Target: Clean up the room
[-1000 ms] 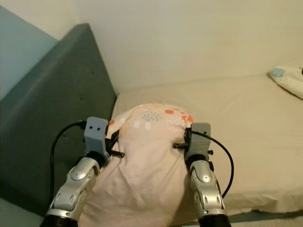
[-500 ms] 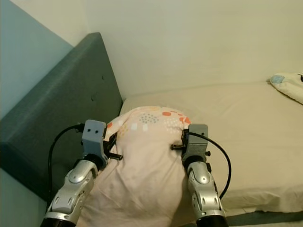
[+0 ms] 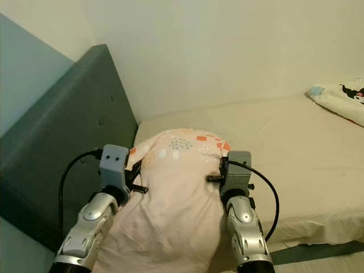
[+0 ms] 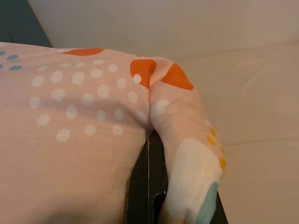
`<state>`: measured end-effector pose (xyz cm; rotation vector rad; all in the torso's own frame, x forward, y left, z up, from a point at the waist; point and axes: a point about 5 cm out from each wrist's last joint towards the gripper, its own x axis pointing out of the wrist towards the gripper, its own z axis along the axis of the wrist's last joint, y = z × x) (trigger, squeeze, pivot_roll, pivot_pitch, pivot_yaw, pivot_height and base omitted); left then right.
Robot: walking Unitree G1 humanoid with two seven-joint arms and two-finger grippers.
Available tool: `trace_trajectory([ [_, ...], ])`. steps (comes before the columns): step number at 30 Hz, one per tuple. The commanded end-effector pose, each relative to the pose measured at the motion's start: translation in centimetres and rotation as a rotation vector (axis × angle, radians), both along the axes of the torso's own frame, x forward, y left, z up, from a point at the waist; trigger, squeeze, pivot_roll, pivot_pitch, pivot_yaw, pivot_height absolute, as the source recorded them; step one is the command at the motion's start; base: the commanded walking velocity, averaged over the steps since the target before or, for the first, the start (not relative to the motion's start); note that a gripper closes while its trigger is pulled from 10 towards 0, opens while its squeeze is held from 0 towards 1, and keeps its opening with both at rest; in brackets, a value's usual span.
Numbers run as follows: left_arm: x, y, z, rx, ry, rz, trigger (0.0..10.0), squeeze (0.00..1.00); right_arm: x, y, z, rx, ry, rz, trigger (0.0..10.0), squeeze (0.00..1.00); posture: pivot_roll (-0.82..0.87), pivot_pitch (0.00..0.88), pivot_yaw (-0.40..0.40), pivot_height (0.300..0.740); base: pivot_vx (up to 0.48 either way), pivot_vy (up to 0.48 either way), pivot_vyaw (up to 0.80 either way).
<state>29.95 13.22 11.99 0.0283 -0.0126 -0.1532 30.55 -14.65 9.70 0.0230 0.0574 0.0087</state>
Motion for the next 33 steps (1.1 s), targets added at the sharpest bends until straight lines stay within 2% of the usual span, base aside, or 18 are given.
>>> trace_trajectory([
  [1,0.0,0.6,-0.1,0.021,0.003,0.027,10.0,0.00,0.3,0.5,0.6,-0.001,-0.023,0.012,10.0,0.00,-0.07,0.043,0.098,0.740,0.000,0.000,0.00],
  [12,0.2,0.8,-0.4,0.020,0.020,0.039,10.0,0.00,0.2,0.5,0.3,-0.019,-0.011,0.017,10.0,0.00,-0.07,0.043,0.096,0.740,0.000,0.000,0.00],
  [16,0.1,0.7,-1.0,0.009,0.056,0.035,10.0,0.00,0.1,0.6,0.0,-0.031,0.012,0.028,10.0,0.00,-0.07,0.042,0.093,0.740,0.000,0.000,0.00],
  [17,-0.1,0.8,-1.5,0.014,0.079,0.031,10.0,0.00,0.1,0.6,-0.3,-0.049,0.025,0.032,10.0,0.00,-0.07,0.042,0.092,0.740,0.000,0.000,0.00],
  [18,-0.5,1.3,-2.5,0.060,0.103,0.036,10.0,0.00,-0.1,0.4,-0.8,-0.091,0.034,0.025,10.0,0.00,-0.08,0.041,0.090,0.740,0.000,0.000,0.00],
  [20,-0.7,1.9,-2.7,0.097,0.091,0.038,10.0,0.00,-0.3,0.0,-1.0,-0.139,0.015,0.014,10.0,0.00,-0.08,0.043,0.089,0.740,0.000,0.000,0.00],
  [27,-0.6,3.3,-2.9,0.064,0.108,0.105,10.0,0.00,-0.5,-1.2,-0.7,-0.132,-0.013,-0.030,10.0,0.00,-0.07,0.044,0.082,0.740,0.000,0.000,0.00],
  [33,-0.9,2.6,-3.3,0.037,0.116,0.127,10.0,0.00,-0.1,-0.9,-0.3,-0.154,-0.010,0.020,10.0,0.00,-0.09,0.044,0.024,0.740,0.000,0.000,0.00],
])
